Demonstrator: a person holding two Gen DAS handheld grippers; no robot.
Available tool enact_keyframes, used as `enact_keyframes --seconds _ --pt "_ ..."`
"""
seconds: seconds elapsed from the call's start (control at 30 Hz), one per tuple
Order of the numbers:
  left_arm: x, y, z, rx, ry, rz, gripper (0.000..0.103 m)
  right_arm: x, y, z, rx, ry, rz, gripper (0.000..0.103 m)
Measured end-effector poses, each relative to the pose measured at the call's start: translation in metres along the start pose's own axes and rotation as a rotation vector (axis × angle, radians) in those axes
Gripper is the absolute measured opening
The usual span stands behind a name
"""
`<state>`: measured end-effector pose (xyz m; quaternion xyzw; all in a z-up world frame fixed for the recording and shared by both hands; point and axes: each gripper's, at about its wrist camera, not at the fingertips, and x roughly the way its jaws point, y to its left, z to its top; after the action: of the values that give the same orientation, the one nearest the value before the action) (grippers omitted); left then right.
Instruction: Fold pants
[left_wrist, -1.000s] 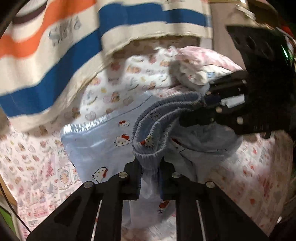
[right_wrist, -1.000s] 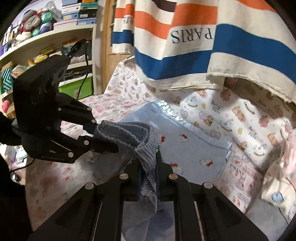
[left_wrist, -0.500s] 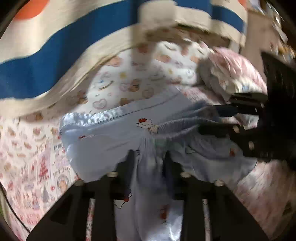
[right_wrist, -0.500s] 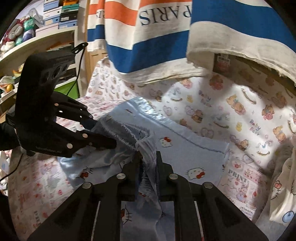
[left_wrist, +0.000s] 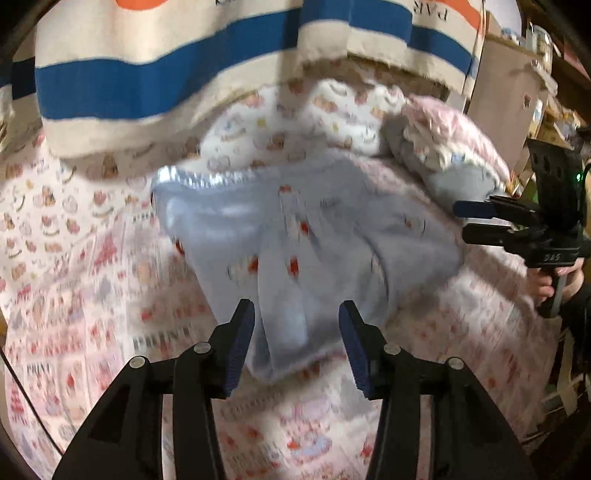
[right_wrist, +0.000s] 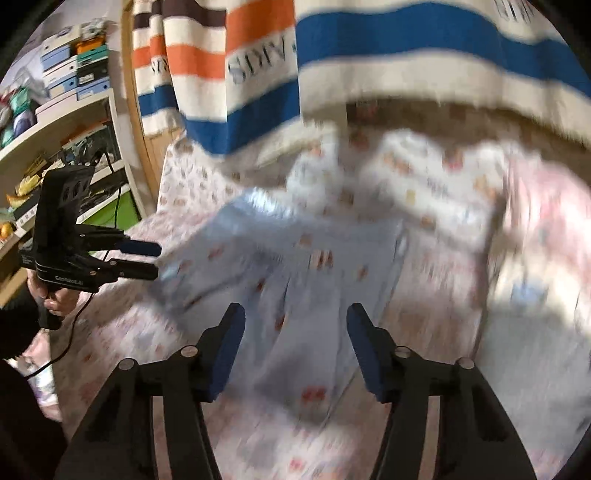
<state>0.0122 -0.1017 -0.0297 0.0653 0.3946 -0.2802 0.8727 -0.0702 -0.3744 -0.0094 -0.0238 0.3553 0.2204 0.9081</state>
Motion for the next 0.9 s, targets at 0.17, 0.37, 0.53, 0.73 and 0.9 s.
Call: enact_keyframes --seconds 0.17,0.37,0.53,0.73,0.9 --pt "0.012 0.001 -0.013 -0.024 0.021 0.031 0.028 0.010 -0.013 -0.026 0.089 0.067 0.008 0.050" --pt "-0.002 0.007 -0.009 -0.030 -0.036 0.064 0.002 0.016 -0.026 -0.031 0.131 0.021 -0.093 0.000" --pt "-0.025 0.023 -0.009 -0.019 -0.072 0.113 0.003 0.004 -0.019 -0.027 0.077 -0.006 -0.099 0.000" --pt "-0.017 0.045 -0.024 -0.068 -0.013 0.183 0.001 0.007 -0.021 -0.030 0.080 0.027 -0.116 0.000" --pt "-0.029 0.042 -0.023 -0.064 -0.051 0.148 0.001 -0.001 -0.018 -0.030 0.086 -0.018 -0.112 0.000"
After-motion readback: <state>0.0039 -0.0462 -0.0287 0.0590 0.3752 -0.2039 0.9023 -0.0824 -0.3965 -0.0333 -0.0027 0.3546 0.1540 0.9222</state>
